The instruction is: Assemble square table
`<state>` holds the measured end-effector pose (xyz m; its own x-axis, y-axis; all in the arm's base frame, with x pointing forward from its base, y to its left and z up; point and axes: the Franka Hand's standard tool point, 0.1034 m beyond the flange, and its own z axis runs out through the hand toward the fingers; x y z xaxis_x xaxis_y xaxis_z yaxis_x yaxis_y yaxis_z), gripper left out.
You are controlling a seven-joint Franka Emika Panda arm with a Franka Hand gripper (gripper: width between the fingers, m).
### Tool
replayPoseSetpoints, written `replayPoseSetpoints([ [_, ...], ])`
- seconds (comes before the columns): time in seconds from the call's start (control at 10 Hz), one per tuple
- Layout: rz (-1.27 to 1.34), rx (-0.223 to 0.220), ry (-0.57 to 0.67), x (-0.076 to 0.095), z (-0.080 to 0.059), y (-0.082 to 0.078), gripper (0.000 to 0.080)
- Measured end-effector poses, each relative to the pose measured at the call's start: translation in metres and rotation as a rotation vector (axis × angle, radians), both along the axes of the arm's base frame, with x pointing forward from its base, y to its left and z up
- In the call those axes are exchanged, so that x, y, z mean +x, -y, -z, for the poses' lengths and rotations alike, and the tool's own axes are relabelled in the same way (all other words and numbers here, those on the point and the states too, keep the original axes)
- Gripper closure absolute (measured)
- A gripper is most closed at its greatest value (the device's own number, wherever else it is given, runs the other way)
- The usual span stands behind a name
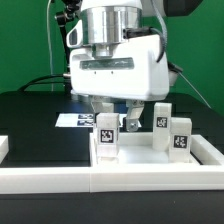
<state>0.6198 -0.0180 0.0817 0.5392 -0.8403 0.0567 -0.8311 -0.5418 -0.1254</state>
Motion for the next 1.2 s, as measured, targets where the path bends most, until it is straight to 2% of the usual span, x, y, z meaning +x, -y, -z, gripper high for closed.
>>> replayPoseSetpoints([
  [0.2, -0.258, -0.063, -0.007, 0.0006, -0.0001, 0.0014, 0.015],
  [0.4, -0.437, -0.093, -0.009, 0.0006, 0.0001, 0.0048, 0.015],
  [1.0, -0.729, -0.14, -0.015, -0.0001, 0.0005, 0.0085, 0.015],
  [1.2, -0.728, -0.14, -0.015, -0.0001, 0.0006, 0.0085, 0.0412],
])
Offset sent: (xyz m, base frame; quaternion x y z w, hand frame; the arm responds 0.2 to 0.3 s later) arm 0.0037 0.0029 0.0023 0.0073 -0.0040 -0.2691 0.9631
